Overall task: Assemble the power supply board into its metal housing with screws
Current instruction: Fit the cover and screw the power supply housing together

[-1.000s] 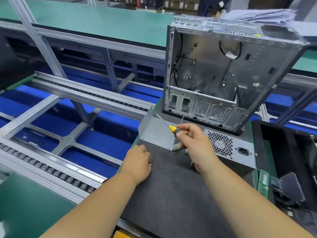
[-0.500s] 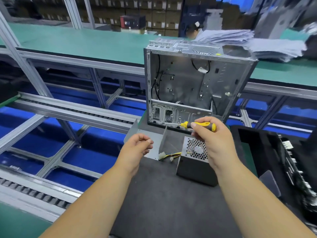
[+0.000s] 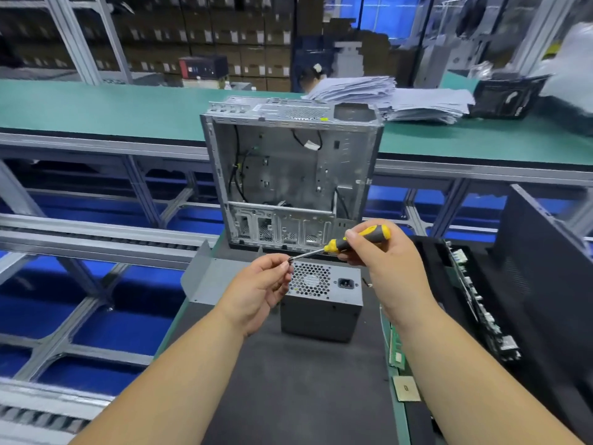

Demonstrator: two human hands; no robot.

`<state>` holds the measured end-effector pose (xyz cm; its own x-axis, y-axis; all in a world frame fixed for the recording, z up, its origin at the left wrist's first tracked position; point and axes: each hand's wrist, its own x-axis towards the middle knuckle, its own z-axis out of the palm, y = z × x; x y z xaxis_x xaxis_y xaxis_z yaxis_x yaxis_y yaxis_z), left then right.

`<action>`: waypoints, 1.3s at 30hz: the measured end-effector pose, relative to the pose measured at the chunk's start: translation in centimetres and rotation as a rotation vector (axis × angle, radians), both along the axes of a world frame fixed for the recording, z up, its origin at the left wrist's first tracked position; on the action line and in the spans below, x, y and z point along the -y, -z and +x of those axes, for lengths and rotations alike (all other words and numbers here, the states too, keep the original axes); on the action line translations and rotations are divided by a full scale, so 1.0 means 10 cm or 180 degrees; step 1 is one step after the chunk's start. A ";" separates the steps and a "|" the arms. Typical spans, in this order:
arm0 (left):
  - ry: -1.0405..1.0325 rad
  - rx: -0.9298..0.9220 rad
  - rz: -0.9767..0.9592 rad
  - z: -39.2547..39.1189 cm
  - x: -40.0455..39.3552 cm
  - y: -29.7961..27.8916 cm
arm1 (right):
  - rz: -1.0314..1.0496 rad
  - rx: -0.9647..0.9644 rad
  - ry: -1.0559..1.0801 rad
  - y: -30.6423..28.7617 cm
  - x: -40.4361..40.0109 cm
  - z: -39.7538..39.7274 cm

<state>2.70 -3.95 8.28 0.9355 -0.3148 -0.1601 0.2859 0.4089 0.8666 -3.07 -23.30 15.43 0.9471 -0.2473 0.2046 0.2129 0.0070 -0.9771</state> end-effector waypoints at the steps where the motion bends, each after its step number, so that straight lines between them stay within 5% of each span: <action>1: 0.0018 -0.0002 0.0000 -0.01 0.04 0.00 | -0.0016 0.0014 0.0020 0.00 0.05 -0.03; 13: -0.0054 -0.0027 0.0524 -0.10 0.41 0.00 | -0.0182 -0.0210 -0.0145 0.11 0.43 -0.16; 29: 0.0146 0.1301 0.1370 0.26 0.48 -0.02 | 0.0074 -0.0066 0.0339 0.07 0.52 0.15; 33: 0.0197 0.1472 0.2285 0.54 0.44 -0.02 | 0.0024 -0.0052 0.0482 0.05 0.54 0.22; 39: 0.0965 0.2742 0.4461 0.91 0.64 0.08 | -0.0424 -0.0185 0.0685 -0.02 0.57 0.33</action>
<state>11.79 -10.35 7.48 0.8300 -0.5565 0.0384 -0.5177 -0.7427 0.4247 0.25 -28.95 15.59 0.8866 -0.4191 0.1956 0.1389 -0.1621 -0.9770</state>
